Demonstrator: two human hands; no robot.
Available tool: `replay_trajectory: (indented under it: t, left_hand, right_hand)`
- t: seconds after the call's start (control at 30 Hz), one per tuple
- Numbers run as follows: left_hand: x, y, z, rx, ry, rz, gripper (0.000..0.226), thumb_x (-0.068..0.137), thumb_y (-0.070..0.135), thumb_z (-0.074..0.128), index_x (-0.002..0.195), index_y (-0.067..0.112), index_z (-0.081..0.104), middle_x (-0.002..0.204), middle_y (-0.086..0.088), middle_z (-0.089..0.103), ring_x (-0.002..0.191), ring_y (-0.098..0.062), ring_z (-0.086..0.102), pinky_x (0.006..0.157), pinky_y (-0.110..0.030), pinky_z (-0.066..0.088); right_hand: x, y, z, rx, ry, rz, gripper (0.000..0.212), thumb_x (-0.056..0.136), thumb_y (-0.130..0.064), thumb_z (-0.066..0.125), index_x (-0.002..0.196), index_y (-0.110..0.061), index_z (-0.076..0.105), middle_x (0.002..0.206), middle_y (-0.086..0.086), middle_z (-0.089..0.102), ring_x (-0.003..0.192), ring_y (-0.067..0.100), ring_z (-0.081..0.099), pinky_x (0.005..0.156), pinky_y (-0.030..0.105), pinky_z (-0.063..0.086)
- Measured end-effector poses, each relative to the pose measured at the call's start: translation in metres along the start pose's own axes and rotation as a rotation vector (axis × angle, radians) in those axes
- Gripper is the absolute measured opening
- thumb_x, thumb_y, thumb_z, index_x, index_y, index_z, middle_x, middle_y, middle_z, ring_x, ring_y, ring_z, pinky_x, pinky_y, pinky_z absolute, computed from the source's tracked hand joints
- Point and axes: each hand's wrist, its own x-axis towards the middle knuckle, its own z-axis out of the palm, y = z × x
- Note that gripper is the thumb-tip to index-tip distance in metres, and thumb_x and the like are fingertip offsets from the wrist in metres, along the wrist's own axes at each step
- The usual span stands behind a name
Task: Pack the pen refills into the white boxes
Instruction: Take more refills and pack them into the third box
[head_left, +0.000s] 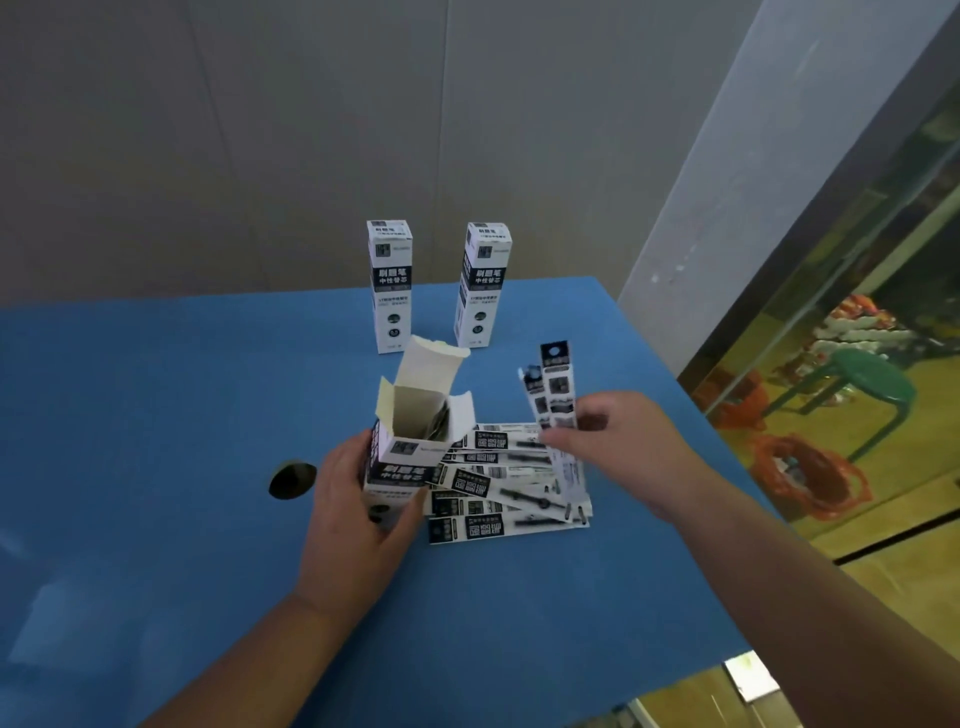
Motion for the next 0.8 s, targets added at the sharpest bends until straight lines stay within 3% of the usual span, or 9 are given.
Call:
replay_trajectory:
  t: [0.07, 0.13, 0.27, 0.4, 0.53, 0.7, 0.8]
  left_hand:
    - [-0.001, 0.0, 0.0, -0.008, 0.01, -0.014, 0.069, 0.081, 0.051, 0.072, 0.136, 0.067, 0.035, 0.133, 0.032, 0.047, 0.126, -0.022, 0.059, 0.103, -0.056, 0.055]
    - [-0.001, -0.001, 0.001, -0.019, 0.01, -0.032, 0.067, 0.081, 0.05, 0.073, 0.137, 0.062, 0.039, 0.133, 0.029, 0.047, 0.127, -0.022, 0.059, 0.103, -0.055, 0.055]
    - [-0.001, -0.008, 0.003, -0.06, -0.014, -0.074, 0.068, 0.082, 0.044, 0.075, 0.143, 0.035, 0.047, 0.136, 0.006, 0.055, 0.127, -0.026, 0.06, 0.101, -0.055, 0.056]
    - [-0.002, -0.01, 0.002, -0.059, -0.033, -0.065, 0.066, 0.084, 0.044, 0.075, 0.142, 0.035, 0.047, 0.135, 0.001, 0.057, 0.126, -0.029, 0.06, 0.099, -0.057, 0.056]
    - [-0.003, -0.009, 0.002, -0.06, -0.066, -0.044, 0.065, 0.086, 0.044, 0.075, 0.143, 0.034, 0.045, 0.136, -0.001, 0.056, 0.13, -0.031, 0.058, 0.103, -0.059, 0.053]
    - [-0.001, -0.007, 0.002, 0.023, -0.064, 0.001, 0.063, 0.087, 0.042, 0.075, 0.142, 0.027, 0.05, 0.131, 0.007, 0.055, 0.124, -0.026, 0.059, 0.101, -0.053, 0.055]
    - [-0.002, -0.006, 0.002, 0.042, -0.042, 0.033, 0.064, 0.086, 0.044, 0.074, 0.143, 0.043, 0.045, 0.133, 0.014, 0.053, 0.125, -0.023, 0.058, 0.101, -0.054, 0.055]
  right_hand:
    - [-0.008, -0.001, -0.001, 0.271, -0.015, 0.067, 0.021, 0.079, -0.034, 0.085, 0.077, -0.016, 0.074, 0.064, -0.002, 0.07, 0.055, 0.006, 0.058, 0.054, 0.019, 0.047]
    - [-0.015, -0.01, -0.002, 0.498, -0.031, 0.087, 0.007, 0.078, -0.025, 0.085, 0.08, -0.021, 0.08, 0.077, 0.0, 0.078, 0.066, 0.007, 0.068, 0.065, 0.019, 0.056]
    - [-0.028, -0.039, -0.011, 0.777, -0.05, -0.006, 0.028, 0.065, -0.034, 0.083, 0.086, -0.015, 0.082, 0.091, 0.009, 0.08, 0.081, 0.016, 0.074, 0.075, 0.025, 0.06]
    - [-0.041, -0.067, -0.018, 0.94, -0.049, -0.154, 0.026, 0.071, -0.034, 0.082, 0.087, -0.013, 0.081, 0.094, 0.011, 0.079, 0.088, 0.02, 0.076, 0.079, 0.026, 0.06]
    - [-0.041, -0.084, -0.015, 0.854, 0.031, -0.223, 0.02, 0.078, -0.029, 0.079, 0.091, -0.014, 0.08, 0.093, 0.007, 0.08, 0.089, 0.024, 0.078, 0.079, 0.032, 0.062]
    - [-0.033, -0.095, -0.01, 0.594, 0.092, -0.269, 0.007, 0.086, -0.026, 0.079, 0.092, -0.023, 0.08, 0.088, -0.006, 0.08, 0.083, 0.015, 0.078, 0.073, 0.033, 0.064]
    - [-0.031, -0.099, 0.0, 0.546, 0.114, -0.252, 0.008, 0.087, -0.027, 0.078, 0.09, -0.02, 0.08, 0.087, -0.008, 0.08, 0.081, 0.013, 0.078, 0.074, 0.039, 0.064]
